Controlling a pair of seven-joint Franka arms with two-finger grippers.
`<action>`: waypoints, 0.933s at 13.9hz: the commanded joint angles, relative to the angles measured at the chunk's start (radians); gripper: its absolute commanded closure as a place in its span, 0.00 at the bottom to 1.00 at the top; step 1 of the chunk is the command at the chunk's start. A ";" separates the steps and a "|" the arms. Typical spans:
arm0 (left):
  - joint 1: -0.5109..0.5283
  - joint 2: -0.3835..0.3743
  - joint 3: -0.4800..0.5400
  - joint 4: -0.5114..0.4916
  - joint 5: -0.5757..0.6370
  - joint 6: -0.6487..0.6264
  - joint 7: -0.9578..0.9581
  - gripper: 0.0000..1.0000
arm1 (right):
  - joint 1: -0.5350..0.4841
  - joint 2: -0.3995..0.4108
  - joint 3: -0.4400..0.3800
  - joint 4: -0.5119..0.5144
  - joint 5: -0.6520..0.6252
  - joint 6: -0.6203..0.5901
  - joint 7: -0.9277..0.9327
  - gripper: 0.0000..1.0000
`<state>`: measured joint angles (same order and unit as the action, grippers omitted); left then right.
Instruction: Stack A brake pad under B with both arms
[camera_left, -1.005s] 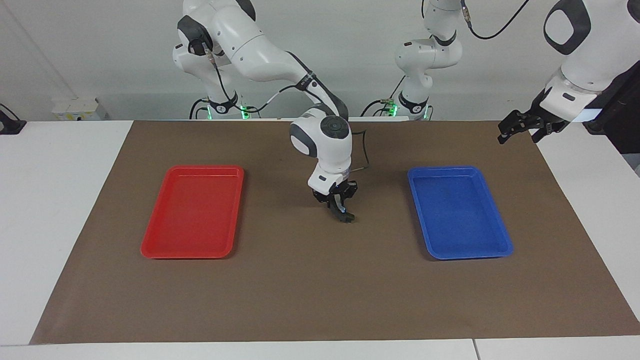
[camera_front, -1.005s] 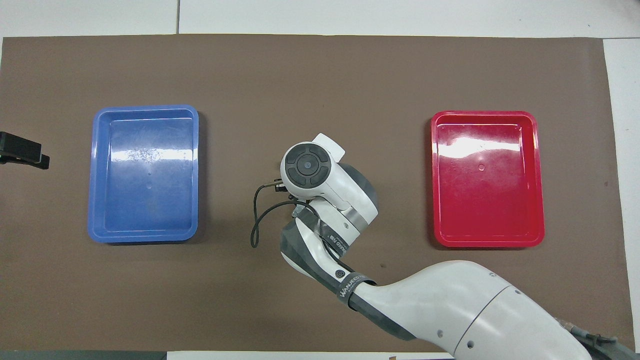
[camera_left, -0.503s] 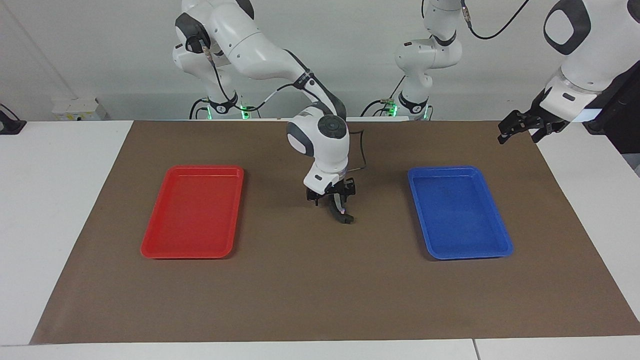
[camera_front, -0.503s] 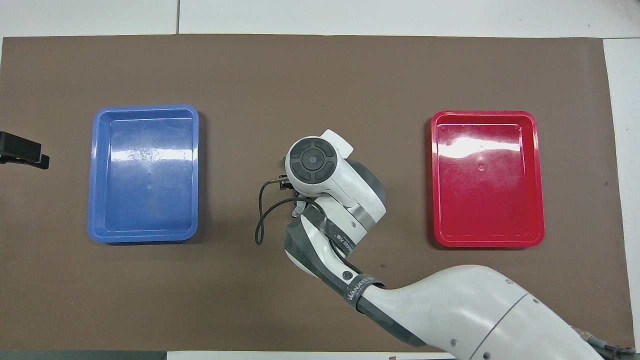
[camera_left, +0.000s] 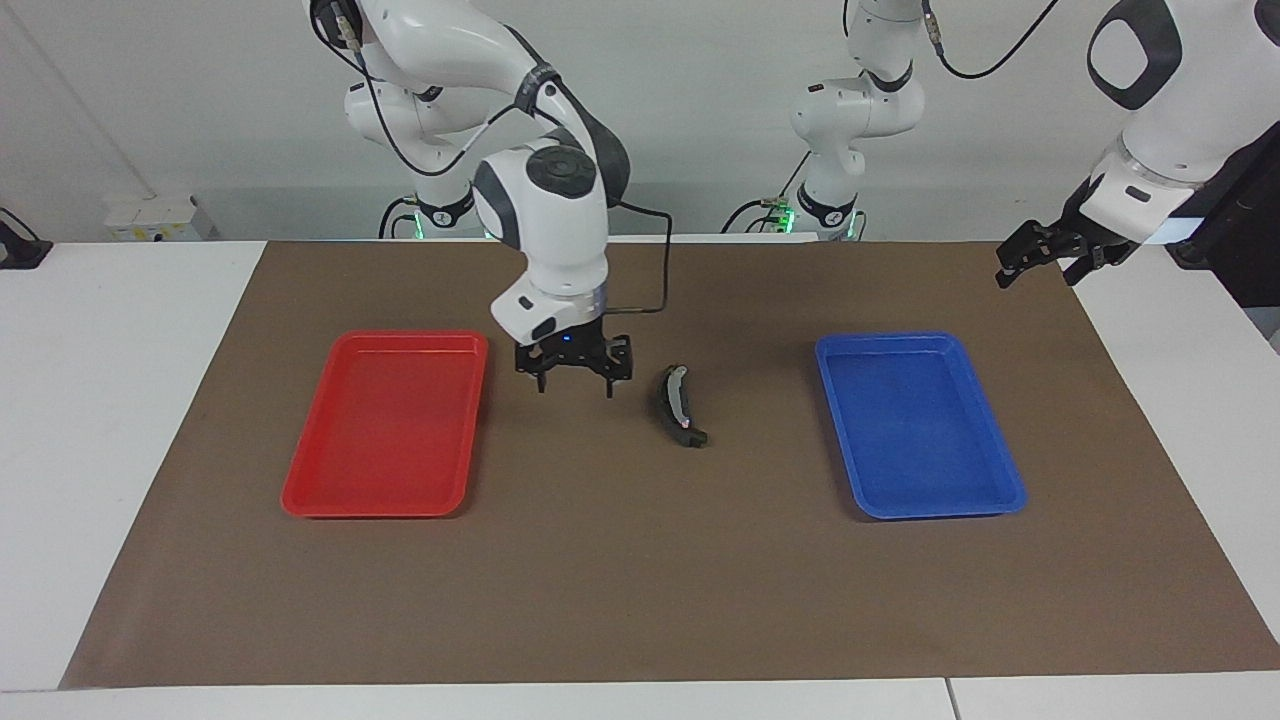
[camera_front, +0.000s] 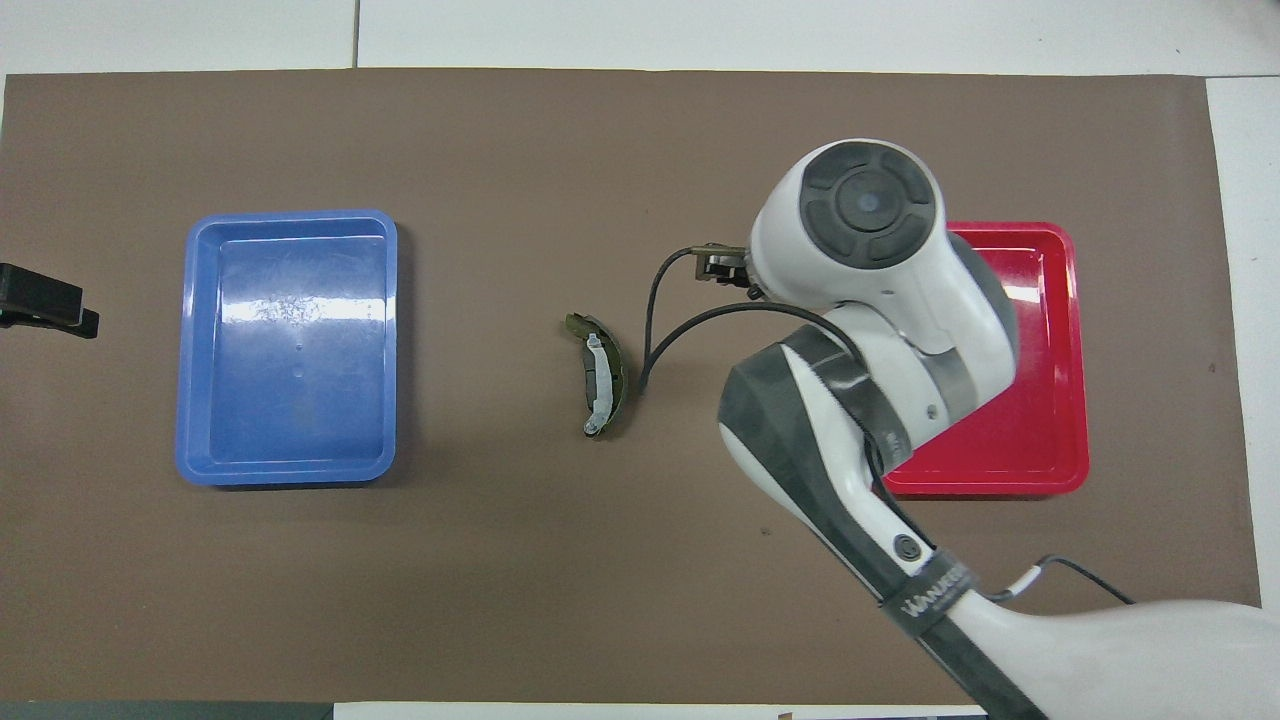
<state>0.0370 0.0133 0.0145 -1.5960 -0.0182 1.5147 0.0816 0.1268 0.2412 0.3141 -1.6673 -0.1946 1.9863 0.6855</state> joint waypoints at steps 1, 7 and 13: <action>0.011 -0.021 -0.005 -0.027 -0.009 0.013 -0.008 0.00 | -0.093 -0.074 0.014 -0.023 -0.014 -0.049 -0.023 0.01; 0.011 -0.021 -0.004 -0.027 -0.009 0.013 -0.008 0.00 | -0.309 -0.223 0.011 -0.023 0.125 -0.214 -0.211 0.01; 0.011 -0.021 -0.005 -0.027 -0.009 0.013 -0.008 0.00 | -0.236 -0.313 -0.217 -0.005 0.150 -0.394 -0.412 0.01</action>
<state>0.0372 0.0133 0.0145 -1.5960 -0.0182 1.5147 0.0813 -0.1667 -0.0436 0.2010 -1.6665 -0.0625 1.6337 0.3436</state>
